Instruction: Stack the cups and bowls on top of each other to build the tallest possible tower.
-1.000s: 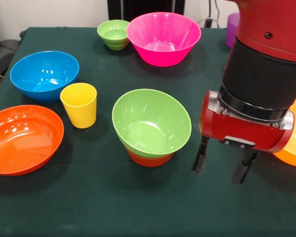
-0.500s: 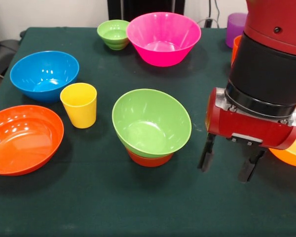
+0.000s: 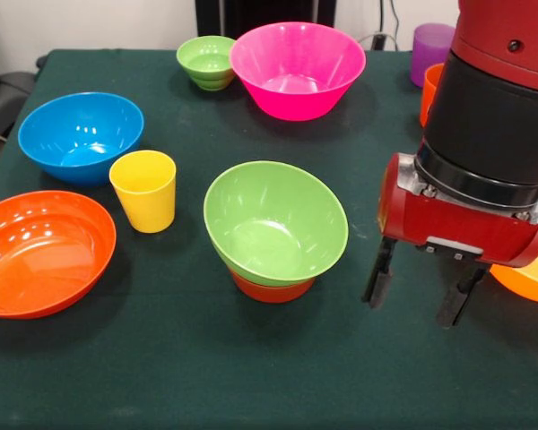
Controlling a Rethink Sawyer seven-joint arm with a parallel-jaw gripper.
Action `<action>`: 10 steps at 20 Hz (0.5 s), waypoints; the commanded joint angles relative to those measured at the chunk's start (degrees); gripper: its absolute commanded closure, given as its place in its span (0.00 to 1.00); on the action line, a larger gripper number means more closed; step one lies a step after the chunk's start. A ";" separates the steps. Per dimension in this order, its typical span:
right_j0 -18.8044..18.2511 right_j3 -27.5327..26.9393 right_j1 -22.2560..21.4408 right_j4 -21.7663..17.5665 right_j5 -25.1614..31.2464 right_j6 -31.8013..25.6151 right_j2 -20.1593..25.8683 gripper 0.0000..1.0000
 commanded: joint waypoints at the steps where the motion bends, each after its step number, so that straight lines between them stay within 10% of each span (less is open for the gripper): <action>1: 1.13 3.69 0.48 0.31 2.16 7.34 1.99 0.00; 10: 1.40 3.67 -0.22 1.60 3.62 6.85 1.25 0.00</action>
